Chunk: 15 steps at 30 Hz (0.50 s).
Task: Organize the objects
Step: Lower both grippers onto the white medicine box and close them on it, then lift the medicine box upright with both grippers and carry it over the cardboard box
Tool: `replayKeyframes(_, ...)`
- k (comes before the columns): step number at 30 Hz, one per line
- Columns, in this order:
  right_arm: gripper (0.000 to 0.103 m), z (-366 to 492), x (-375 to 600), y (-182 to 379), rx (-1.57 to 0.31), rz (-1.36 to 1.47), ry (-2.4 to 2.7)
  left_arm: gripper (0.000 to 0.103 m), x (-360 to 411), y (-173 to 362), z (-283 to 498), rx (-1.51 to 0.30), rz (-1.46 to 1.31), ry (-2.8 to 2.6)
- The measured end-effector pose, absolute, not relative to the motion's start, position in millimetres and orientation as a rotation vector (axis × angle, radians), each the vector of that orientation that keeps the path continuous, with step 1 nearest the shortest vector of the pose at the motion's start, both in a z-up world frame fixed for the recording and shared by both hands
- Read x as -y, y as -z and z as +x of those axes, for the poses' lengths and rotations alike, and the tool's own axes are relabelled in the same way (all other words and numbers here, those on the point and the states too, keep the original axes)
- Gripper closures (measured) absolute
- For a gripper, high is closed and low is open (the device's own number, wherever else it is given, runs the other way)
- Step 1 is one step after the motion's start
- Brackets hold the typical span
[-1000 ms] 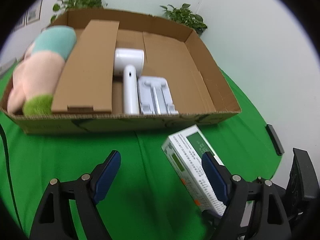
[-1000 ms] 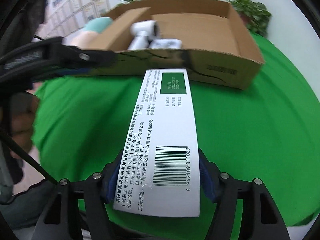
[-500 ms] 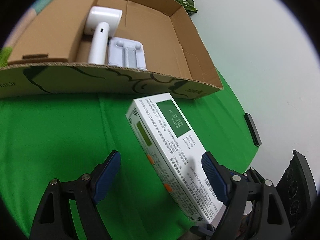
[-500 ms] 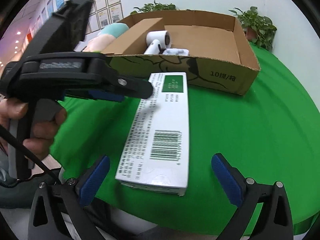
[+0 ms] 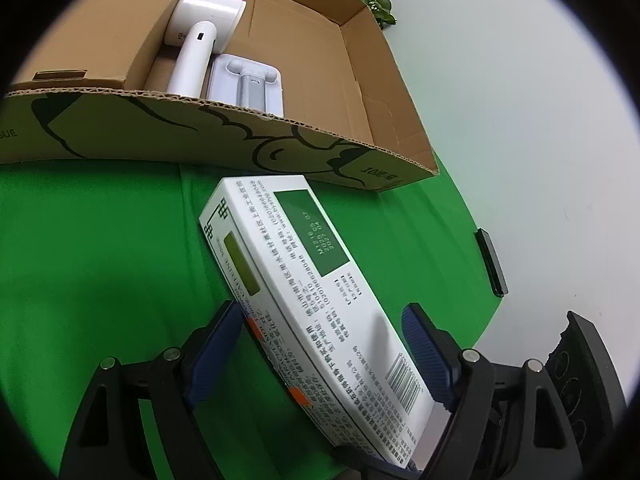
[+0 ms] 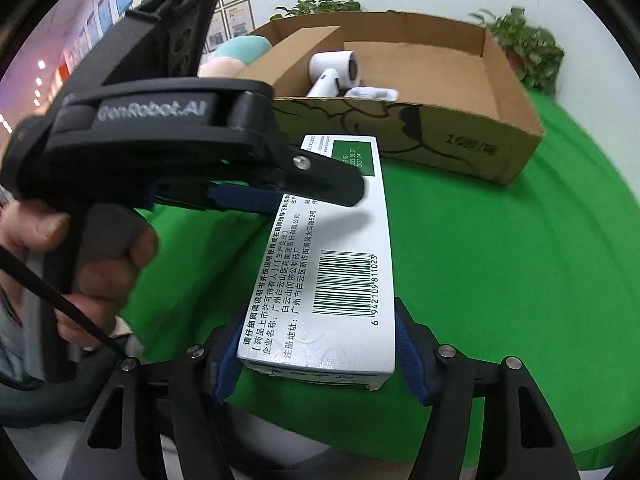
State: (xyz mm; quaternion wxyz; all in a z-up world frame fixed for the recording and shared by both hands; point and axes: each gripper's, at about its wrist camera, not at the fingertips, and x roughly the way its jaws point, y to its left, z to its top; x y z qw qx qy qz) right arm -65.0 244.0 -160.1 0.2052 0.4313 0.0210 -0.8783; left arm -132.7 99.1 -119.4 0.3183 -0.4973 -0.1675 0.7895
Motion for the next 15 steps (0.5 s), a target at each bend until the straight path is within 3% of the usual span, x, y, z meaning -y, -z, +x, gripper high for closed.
replayKeyframes(6, 0.041, -69.2, -249.6, 161.5, 0.1, 1.209, 2.397, 0.027, -92.1, 120.3, -128.9, 0.488, -1.306, -2.067)
replayKeyframes(10, 0.042, -65.3, -244.8, 159.9, 0.105, 1.184, 2.364, 0.047, -94.0, 118.9, -125.1, 0.482, -1.307, -2.047)
replayKeyframes(15, 0.043, -61.3, -238.2, 156.4, 0.076, 1.159, 2.366, 0.053, -96.0, 109.7, -120.4, 0.485, -1.262, -2.049)
